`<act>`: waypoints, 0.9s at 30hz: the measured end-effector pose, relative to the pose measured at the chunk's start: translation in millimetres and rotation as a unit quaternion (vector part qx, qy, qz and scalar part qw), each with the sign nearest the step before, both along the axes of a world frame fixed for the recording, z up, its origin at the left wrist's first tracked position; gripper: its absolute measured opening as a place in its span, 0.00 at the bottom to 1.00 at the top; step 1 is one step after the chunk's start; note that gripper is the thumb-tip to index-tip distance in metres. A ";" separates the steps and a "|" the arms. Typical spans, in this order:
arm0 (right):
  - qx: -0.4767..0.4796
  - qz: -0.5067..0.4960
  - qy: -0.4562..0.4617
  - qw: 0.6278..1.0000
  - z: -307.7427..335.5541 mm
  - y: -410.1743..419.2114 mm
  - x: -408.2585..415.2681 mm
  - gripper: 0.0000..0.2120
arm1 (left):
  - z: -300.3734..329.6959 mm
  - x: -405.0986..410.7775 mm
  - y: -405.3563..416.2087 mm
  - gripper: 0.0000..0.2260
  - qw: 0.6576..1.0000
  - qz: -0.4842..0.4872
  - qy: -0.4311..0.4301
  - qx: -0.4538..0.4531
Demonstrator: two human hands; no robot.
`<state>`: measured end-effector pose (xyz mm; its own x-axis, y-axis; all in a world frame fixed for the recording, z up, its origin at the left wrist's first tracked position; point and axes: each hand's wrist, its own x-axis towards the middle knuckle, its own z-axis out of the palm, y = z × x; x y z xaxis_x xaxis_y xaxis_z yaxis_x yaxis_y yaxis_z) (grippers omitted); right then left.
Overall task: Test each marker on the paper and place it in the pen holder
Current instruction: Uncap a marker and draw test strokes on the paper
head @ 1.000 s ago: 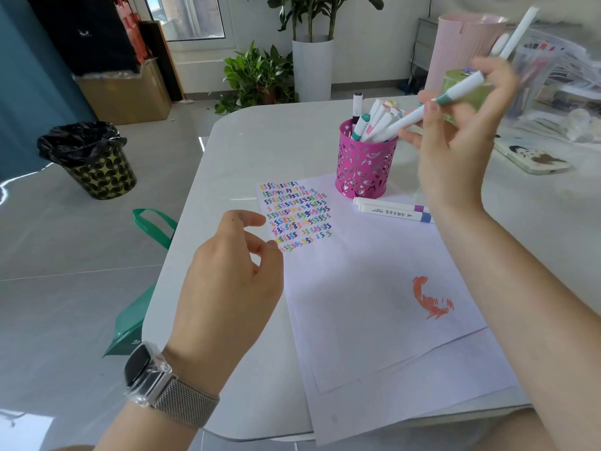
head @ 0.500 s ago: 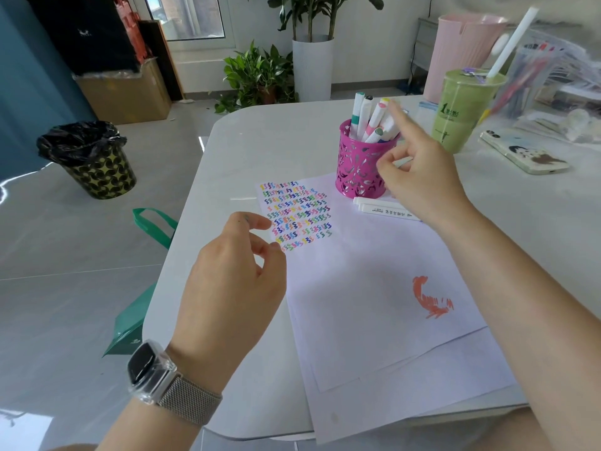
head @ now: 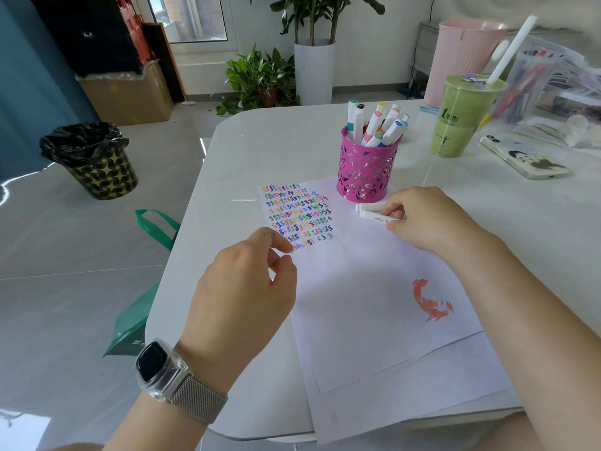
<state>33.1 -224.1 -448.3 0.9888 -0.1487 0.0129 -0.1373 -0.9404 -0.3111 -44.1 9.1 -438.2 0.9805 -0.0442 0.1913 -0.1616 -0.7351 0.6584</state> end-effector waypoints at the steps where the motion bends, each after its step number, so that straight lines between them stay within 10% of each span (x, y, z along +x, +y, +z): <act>1: -0.025 0.008 0.004 1.000 -0.7 2.2 0.1 0.11 | -0.5 0.2 0.3 0.06 1.000 -0.001 0.001 0.001; 4: -0.065 0.046 -0.037 0.996 1.1 11.2 -1.3 0.09 | -0.3 0.2 0.2 0.06 1.000 -0.004 0.004 0.005; 8: 0.172 0.063 -0.148 0.972 16.4 33.8 -12.0 0.03 | 0.4 1.1 0.5 0.06 1.000 -0.007 0.017 0.006; 15: 0.458 0.095 -0.090 0.879 24.1 80.6 -37.1 0.10 | 2.3 0.5 -0.2 0.13 0.998 -0.033 0.051 -0.012; 27: 0.520 0.093 -0.090 0.845 24.5 97.6 -44.8 0.17 | 10.0 -1.4 -6.1 0.15 0.973 -0.124 0.122 -0.151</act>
